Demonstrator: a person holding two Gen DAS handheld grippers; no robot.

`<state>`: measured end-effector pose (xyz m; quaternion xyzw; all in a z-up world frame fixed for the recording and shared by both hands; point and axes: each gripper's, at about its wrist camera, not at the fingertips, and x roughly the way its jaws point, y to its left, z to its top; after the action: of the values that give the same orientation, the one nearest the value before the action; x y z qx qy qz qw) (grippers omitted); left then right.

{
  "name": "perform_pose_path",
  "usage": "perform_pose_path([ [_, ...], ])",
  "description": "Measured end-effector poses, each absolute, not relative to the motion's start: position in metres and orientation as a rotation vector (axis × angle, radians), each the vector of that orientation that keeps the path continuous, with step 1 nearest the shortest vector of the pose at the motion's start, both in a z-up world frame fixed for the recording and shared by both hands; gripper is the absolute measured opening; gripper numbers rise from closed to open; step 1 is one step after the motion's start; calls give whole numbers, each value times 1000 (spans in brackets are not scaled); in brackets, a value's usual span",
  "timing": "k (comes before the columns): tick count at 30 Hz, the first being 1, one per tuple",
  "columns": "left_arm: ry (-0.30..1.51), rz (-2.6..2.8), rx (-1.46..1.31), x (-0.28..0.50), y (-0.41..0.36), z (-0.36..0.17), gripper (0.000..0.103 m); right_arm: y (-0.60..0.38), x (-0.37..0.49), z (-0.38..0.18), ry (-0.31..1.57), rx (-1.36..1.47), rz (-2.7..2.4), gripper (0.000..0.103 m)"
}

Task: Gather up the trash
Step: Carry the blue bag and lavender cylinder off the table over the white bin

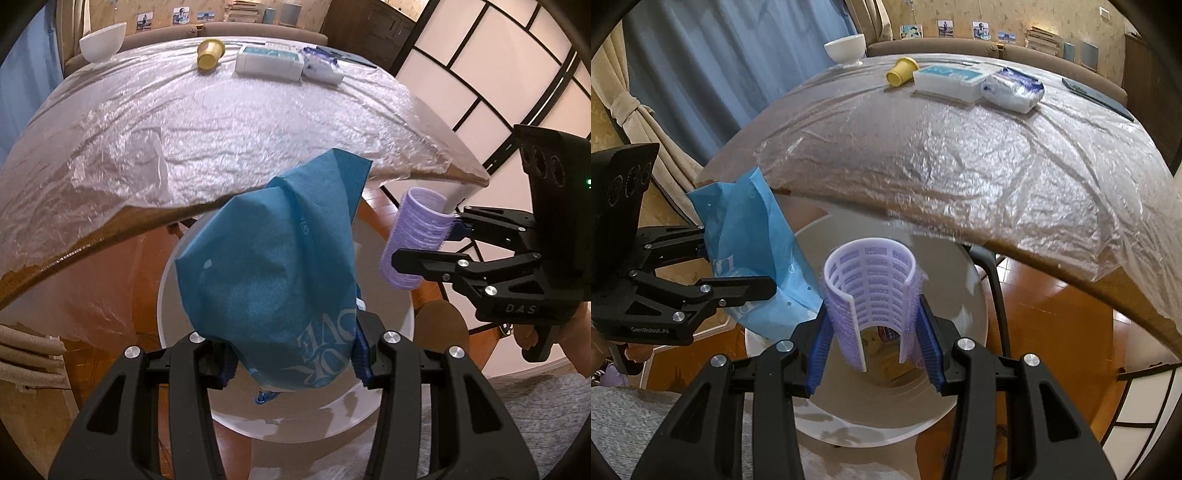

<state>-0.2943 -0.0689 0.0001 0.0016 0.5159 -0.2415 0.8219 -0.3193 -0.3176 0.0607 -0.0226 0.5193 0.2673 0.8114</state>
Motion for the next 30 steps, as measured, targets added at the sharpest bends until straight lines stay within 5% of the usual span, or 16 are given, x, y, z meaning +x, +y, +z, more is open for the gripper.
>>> perform_pose_path([
  [30,1167,-450,69,-279,-72,-51,49,-295,-308,11,1204,-107,515,43],
])
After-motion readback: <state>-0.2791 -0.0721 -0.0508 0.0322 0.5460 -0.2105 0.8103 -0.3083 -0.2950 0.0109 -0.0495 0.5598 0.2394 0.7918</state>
